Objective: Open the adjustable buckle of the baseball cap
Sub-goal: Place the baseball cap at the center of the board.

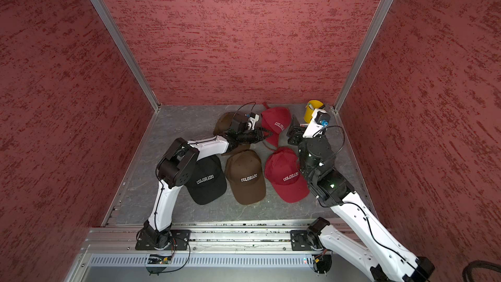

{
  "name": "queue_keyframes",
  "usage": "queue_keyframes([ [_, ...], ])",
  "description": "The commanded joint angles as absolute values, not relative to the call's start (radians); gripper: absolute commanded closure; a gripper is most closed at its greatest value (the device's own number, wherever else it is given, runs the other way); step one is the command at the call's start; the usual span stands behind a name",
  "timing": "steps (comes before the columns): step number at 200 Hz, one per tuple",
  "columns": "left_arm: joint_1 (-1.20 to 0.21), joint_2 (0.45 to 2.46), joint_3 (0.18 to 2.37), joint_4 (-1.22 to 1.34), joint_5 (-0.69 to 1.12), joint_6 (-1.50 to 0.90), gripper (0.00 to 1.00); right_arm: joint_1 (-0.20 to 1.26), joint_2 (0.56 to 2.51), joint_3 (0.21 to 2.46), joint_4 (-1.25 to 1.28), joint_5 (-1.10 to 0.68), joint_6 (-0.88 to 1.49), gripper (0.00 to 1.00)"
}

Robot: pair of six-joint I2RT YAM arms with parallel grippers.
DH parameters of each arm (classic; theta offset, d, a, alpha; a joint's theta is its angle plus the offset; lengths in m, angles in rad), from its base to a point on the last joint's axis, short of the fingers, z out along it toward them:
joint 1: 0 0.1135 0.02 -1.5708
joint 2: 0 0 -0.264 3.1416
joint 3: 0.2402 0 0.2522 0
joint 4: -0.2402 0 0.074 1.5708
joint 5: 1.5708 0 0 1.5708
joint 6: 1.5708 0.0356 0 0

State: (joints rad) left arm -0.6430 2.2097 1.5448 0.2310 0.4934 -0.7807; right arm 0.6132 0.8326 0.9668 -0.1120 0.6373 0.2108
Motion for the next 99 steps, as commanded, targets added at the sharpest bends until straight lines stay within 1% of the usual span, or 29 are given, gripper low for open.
queue_keyframes([
  [1, -0.659, 2.163, 1.555, 0.089, 0.412, -0.779, 0.34, 0.611, 0.824, 0.954, -0.135, 0.605, 0.224, 0.33],
  [18, -0.661, 2.13, 1.54, -0.006, 0.355, -0.777, 0.19, 0.611, 0.837, 0.95, -0.135, 0.591, 0.222, 0.32],
  [22, -0.662, 2.121, 1.537, -0.028, 0.346, -0.772, 0.13, 0.611, 0.841, 0.948, -0.135, 0.59, 0.221, 0.32],
  [28, -0.665, 2.106, 1.536, -0.071, 0.324, -0.763, 0.02, 0.61, 0.845, 0.947, -0.134, 0.585, 0.22, 0.32],
  [30, -0.666, 2.101, 1.536, -0.087, 0.316, -0.761, 0.0, 0.61, 0.846, 0.945, -0.134, 0.583, 0.219, 0.32],
  [75, -0.703, 1.988, 1.545, -0.29, 0.142, -0.631, 0.0, 0.602, 0.854, 0.887, -0.096, 0.58, 0.205, 0.29],
  [86, -0.718, 1.965, 1.555, -0.317, 0.1, -0.59, 0.0, 0.598, 0.855, 0.868, -0.08, 0.581, 0.198, 0.27],
  [99, -0.741, 1.912, 1.541, -0.316, 0.011, -0.524, 0.0, 0.59, 0.857, 0.834, -0.057, 0.58, 0.181, 0.25],
])
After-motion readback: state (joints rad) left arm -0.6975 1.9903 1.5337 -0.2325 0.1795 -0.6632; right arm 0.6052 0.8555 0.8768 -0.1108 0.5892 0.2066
